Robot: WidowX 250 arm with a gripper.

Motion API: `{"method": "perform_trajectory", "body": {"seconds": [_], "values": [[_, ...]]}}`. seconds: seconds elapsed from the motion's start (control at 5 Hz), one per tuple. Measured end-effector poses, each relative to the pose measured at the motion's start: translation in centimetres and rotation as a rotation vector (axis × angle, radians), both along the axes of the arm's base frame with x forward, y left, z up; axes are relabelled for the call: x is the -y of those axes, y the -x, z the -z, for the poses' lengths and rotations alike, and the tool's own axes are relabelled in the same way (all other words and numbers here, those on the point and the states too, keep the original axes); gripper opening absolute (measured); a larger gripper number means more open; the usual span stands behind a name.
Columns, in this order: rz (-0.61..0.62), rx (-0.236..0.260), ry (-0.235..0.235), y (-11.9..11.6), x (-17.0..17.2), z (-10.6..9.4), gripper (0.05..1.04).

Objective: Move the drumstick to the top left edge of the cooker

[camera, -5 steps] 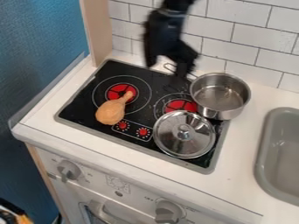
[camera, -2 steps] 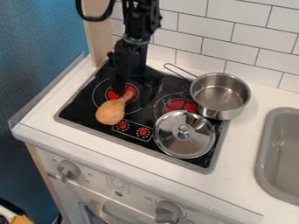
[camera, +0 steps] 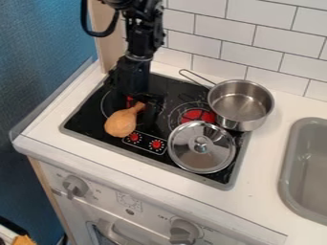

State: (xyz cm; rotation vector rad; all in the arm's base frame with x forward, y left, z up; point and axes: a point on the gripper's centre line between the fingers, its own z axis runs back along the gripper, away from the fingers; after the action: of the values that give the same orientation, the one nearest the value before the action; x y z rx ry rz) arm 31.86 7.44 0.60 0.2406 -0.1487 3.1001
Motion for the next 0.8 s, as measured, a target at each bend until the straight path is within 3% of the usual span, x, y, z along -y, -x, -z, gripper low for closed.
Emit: {"method": "perform_trajectory", "body": {"seconds": [0.4, 0.6, 0.8], "values": [[0.019, 0.0, 0.003, -0.78, 0.04, 0.47, 0.388], [0.043, 0.0, 0.0, -0.95, 0.42, 0.46, 0.297], [0.085, 0.001, -0.001, -0.94, 0.7, 0.34, 0.297]]}}
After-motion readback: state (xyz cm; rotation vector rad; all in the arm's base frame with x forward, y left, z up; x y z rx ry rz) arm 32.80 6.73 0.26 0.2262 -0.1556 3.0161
